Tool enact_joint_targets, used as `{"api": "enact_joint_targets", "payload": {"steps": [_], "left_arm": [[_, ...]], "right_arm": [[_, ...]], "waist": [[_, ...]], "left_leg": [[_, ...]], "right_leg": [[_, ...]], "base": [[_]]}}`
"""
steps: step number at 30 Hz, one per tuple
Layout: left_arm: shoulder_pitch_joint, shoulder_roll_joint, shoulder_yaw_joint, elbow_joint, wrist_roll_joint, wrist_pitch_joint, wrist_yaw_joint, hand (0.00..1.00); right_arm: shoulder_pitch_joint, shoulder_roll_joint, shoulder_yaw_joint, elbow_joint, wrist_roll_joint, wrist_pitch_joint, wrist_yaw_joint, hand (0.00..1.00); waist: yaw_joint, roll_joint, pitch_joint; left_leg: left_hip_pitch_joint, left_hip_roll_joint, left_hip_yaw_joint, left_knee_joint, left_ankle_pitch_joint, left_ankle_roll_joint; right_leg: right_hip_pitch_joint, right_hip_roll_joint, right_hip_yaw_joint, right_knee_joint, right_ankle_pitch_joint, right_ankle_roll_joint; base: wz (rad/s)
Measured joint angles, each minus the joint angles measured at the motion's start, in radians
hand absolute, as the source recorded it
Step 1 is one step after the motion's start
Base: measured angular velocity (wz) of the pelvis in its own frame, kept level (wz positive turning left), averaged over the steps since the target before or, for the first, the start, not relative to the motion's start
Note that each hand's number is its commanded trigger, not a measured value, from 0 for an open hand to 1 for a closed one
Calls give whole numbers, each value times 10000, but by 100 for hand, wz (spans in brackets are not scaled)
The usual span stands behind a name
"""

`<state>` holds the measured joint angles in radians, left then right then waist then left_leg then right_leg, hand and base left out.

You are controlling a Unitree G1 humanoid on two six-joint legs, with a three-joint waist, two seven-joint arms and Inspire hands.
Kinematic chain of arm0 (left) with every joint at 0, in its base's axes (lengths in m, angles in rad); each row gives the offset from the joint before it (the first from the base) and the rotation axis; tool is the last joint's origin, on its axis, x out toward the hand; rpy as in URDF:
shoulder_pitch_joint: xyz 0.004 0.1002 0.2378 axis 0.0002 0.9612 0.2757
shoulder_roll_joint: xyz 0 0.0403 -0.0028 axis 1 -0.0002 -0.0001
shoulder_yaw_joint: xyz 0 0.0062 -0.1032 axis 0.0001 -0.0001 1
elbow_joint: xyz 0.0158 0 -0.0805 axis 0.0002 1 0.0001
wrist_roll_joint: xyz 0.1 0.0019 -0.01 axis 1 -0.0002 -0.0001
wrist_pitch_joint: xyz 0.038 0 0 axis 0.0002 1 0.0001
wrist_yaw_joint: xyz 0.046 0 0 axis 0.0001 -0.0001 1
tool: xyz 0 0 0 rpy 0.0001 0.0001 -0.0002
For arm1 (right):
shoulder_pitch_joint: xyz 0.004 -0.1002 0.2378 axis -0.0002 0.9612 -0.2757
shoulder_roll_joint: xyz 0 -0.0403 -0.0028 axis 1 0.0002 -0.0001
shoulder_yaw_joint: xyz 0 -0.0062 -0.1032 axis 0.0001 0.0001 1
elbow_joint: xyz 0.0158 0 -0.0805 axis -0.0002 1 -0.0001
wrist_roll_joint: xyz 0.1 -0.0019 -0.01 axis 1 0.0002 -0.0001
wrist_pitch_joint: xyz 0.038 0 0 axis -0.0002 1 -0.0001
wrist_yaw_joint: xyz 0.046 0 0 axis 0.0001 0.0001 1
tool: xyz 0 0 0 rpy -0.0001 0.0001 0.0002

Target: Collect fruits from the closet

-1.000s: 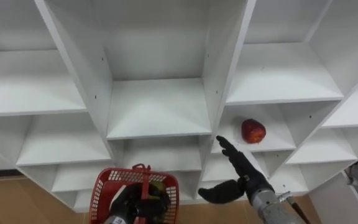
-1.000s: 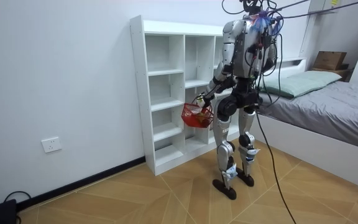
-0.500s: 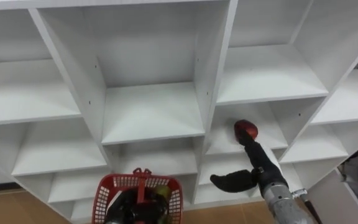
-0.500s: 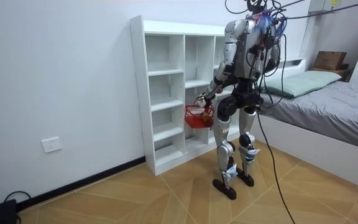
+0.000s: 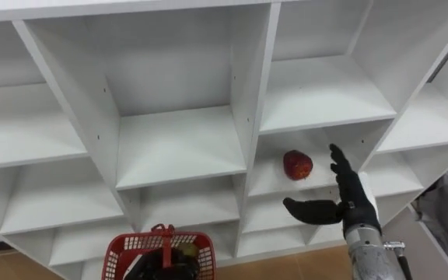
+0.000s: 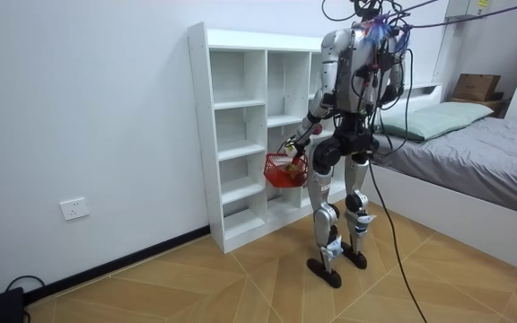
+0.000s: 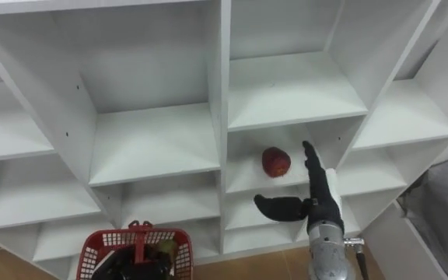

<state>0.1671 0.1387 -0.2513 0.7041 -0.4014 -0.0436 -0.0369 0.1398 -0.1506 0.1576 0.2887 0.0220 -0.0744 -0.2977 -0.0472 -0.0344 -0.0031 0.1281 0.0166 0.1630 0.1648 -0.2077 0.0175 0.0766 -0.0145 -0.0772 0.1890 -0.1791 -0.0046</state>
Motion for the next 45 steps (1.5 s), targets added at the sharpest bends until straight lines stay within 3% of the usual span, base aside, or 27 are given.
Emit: {"api": "enact_joint_targets", "payload": {"steps": [5,10,20,26,29,31,36,41,45], "left_arm": [[-6,3,345,-8,-6,19,56,100],[-4,3,549,-20,8,184,134,100],[-3,77,561,-501,8,298,45,100],[90,96,561,-804,13,300,-90,100],[130,184,586,-818,38,300,-176,100],[189,327,674,-822,39,303,-309,100],[187,394,799,-824,42,302,-447,100],[213,402,891,-823,37,305,-446,100],[-44,389,750,-636,30,302,-452,100]], "right_arm": [[0,0,-151,33,576,4,-176,0],[23,1,-214,284,609,39,-183,0],[16,-166,-232,654,973,100,2,0],[-50,-418,-238,1297,1095,102,365,0],[-114,-532,-266,1555,1287,103,413,0],[-584,-565,-287,2312,1274,118,511,0],[-1097,-863,-339,2632,1325,120,521,0],[-1778,-992,-331,3327,1325,119,469,0],[-2930,-1133,-244,4234,1326,99,301,0]], "waist": [[-4,-38,20],[1,-84,105],[126,-64,92],[287,-216,66],[346,-316,104],[342,-409,147],[338,-405,153],[620,-370,155],[824,-419,179]], "left_leg": [[88,5,-3,0,-1,-1],[42,20,-13,7,-25,-32],[41,30,-18,15,-33,-41],[48,33,-194,46,-30,-39],[52,33,-304,89,-29,-37],[-33,41,-350,198,-33,-41],[-795,39,-658,663,-41,-36],[-1376,24,-862,976,-41,-42],[-2055,-49,-1012,1336,-26,-57]], "right_leg": [[122,1,3,-41,8,0],[70,11,-22,-51,6,-1],[86,5,-92,-29,6,-6],[150,-28,-210,-13,3,-9],[222,-52,-328,-13,-11,-13],[206,-50,-371,7,-18,-21],[-337,-139,-650,405,-72,-56],[-920,-204,-867,779,-172,-128],[-1483,-337,-1086,1091,-250,-175]], "base": [[0],[0],[0],[6],[11],[3],[18],[12],[15]]}}
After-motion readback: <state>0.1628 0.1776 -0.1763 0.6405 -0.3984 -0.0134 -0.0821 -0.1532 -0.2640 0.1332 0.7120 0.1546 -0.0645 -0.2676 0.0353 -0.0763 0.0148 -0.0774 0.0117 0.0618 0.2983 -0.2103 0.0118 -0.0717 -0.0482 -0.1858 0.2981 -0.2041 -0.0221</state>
